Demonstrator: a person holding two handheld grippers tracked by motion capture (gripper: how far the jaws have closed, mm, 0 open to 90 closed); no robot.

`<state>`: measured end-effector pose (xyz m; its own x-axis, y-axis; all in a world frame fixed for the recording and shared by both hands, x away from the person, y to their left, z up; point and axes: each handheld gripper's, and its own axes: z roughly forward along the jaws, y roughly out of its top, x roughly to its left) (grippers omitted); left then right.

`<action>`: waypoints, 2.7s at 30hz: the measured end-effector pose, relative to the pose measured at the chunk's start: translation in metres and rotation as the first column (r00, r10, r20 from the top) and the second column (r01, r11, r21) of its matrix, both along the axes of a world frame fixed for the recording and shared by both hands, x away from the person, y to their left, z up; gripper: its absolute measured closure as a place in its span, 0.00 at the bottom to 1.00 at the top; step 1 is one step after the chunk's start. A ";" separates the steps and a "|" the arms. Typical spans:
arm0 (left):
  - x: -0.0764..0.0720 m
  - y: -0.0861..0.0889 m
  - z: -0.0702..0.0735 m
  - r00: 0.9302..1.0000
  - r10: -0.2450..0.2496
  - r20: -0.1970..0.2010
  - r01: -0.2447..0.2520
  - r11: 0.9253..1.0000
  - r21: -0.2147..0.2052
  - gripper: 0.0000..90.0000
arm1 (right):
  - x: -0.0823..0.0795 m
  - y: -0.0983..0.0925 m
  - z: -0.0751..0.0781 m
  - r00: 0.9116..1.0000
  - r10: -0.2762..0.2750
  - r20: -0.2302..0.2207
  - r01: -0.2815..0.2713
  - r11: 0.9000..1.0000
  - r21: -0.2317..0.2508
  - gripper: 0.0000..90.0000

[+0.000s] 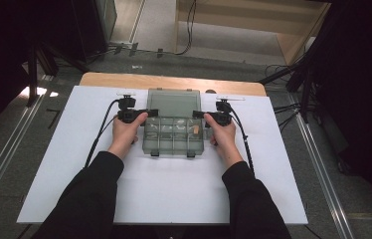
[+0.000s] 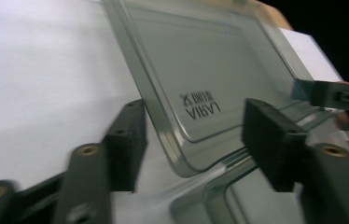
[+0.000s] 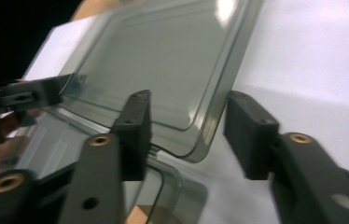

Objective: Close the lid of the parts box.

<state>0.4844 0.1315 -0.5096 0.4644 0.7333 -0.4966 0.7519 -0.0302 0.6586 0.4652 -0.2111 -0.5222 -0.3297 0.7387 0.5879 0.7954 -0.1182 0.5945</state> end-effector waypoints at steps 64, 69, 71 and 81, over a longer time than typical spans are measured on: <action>-0.025 0.013 0.020 0.940 -0.021 0.340 -0.005 0.997 0.076 0.93 | -0.017 0.000 0.054 0.951 -0.053 0.305 0.116 0.974 -0.193 0.92; -0.026 0.017 0.029 0.951 -0.040 0.307 0.020 0.997 0.068 0.81 | -0.022 0.000 0.053 0.944 -0.057 0.325 0.124 0.974 -0.189 0.92; -0.026 0.021 0.032 0.954 -0.033 0.298 0.022 0.999 0.040 0.78 | -0.023 0.000 0.052 0.939 -0.061 0.338 0.129 0.974 -0.184 0.92; -0.020 0.031 0.044 0.963 0.001 0.270 0.002 1.000 -0.010 1.00 | -0.031 -0.002 0.049 0.918 -0.039 0.396 0.124 0.974 -0.192 0.92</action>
<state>0.4643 0.1628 -0.4653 0.5826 0.7284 -0.3606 0.5464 -0.0226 0.8372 0.4338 -0.2127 -0.4732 -0.4331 0.8643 0.2556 0.4905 -0.0119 0.8714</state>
